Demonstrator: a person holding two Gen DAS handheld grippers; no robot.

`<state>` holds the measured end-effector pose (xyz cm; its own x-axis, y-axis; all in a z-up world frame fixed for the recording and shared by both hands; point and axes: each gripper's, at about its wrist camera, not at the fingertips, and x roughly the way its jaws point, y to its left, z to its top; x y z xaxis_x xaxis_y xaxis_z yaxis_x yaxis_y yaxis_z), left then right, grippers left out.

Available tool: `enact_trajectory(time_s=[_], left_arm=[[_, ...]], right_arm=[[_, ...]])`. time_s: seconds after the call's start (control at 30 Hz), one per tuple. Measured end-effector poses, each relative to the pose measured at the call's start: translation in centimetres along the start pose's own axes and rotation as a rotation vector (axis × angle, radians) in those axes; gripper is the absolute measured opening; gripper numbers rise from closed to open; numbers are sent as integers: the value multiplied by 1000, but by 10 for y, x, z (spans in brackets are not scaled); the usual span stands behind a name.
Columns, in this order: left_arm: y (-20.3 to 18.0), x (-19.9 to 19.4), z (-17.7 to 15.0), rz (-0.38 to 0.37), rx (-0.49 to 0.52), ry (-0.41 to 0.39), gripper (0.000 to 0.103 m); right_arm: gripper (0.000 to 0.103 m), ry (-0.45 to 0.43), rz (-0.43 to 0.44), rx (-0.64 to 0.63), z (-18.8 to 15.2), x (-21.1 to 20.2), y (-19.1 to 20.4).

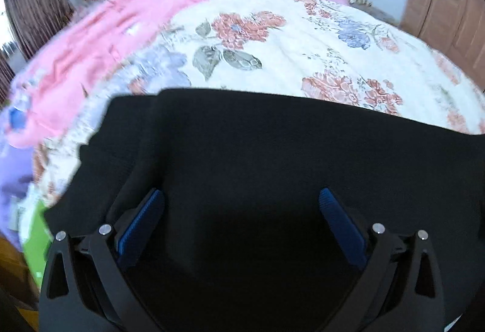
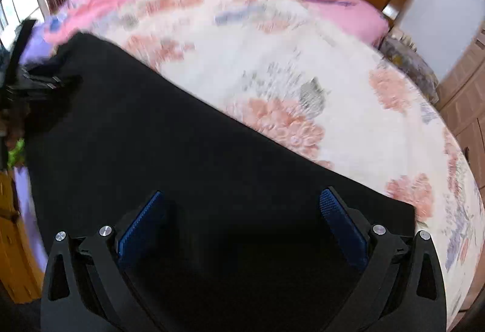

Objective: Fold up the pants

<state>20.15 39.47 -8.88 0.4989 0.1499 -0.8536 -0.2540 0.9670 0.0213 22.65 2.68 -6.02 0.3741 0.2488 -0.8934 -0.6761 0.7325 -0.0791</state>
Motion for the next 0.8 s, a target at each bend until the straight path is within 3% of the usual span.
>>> enact_trajectory(time_s=[0.07, 0.23, 0.33, 0.43, 0.5, 0.57, 0.63, 0.8], left_arm=[[-1, 0, -2, 12, 14, -9, 102], [-3, 5, -8, 25, 14, -29, 102], [-4, 7, -9, 27, 18, -40, 102], [-6, 8, -9, 39, 24, -40, 102], [-6, 9, -8, 42, 22, -33, 102], [-7, 10, -6, 48, 25, -22, 102], [-8, 11, -5, 53, 28, -13, 102], [-9, 11, -4, 64, 27, 1, 102]], right_arm=[[99, -19, 30, -10, -8, -3, -3], [99, 49, 42, -7, -31, -18, -27], [98, 71, -48, 55, -54, -31, -42], [98, 12, 9, 35, -98, -61, -33], [98, 66, -52, 32, -129, -59, -38], [99, 26, 26, 106, -166, -72, -62], [99, 17, -7, 108, -190, -86, -76], [98, 31, -50, 268, -247, -120, -125]])
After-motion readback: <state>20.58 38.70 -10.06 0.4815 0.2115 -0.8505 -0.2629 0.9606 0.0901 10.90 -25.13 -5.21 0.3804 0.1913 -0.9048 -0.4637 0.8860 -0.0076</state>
